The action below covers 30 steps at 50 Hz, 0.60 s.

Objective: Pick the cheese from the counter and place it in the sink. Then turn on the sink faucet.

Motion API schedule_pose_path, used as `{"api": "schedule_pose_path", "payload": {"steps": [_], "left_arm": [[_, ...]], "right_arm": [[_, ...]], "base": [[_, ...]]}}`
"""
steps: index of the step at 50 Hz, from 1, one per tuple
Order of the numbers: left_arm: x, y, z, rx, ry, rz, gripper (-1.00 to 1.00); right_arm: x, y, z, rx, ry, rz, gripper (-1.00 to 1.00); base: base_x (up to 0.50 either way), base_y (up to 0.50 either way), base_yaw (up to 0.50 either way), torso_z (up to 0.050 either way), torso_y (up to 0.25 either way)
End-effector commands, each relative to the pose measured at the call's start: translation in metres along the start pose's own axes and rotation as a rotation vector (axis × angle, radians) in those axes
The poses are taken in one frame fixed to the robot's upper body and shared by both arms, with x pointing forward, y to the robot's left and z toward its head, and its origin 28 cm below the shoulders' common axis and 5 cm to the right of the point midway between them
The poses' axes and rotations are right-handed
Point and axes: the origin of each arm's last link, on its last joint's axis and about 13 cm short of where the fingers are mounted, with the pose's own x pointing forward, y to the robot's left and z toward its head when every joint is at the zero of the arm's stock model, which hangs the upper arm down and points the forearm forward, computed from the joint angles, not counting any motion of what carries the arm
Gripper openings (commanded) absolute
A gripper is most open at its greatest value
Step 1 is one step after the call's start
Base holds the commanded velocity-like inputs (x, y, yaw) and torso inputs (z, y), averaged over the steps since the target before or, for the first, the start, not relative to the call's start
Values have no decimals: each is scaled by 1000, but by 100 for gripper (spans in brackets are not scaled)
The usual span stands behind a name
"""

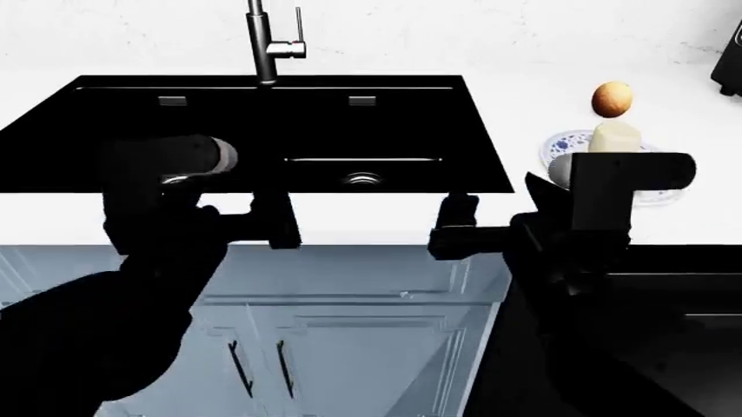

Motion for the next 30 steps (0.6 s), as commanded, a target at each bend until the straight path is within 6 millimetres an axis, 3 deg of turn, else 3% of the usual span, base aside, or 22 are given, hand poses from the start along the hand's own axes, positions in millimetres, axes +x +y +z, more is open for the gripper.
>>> {"api": "schedule_pose_path", "payload": {"steps": [1, 3, 8, 13, 17, 23, 27, 30], "left_arm": [[8, -16, 73, 290, -31, 10, 100], [31, -19, 101, 279, -2, 13, 100], [65, -27, 130, 274, -4, 22, 100], [91, -30, 129, 290, -4, 18, 100], [125, -28, 125, 285, 15, 54, 100], [147, -34, 128, 316, 31, 85, 100], [159, -39, 141, 317, 31, 97, 100], [165, -39, 145, 313, 35, 113, 100]], "right_arm": [[20, 1, 66, -186, 77, 42, 100], [43, -1, 87, -196, 100, 28, 100], [78, 1, 110, -192, 103, 40, 100], [110, -2, 104, -205, 116, 11, 100], [142, -9, 102, -193, 129, -20, 100], [169, -14, 106, -202, 159, -60, 100], [189, -18, 111, -189, 175, -62, 100], [194, -20, 106, -184, 198, -93, 100]], "base": [[0, 0, 0, 0, 0], [0, 0, 0, 0, 0], [0, 0, 0, 0, 0], [0, 0, 0, 0, 0], [0, 0, 0, 0, 0], [0, 0, 0, 0, 0], [0, 0, 0, 0, 0], [0, 0, 0, 0, 0]]}}
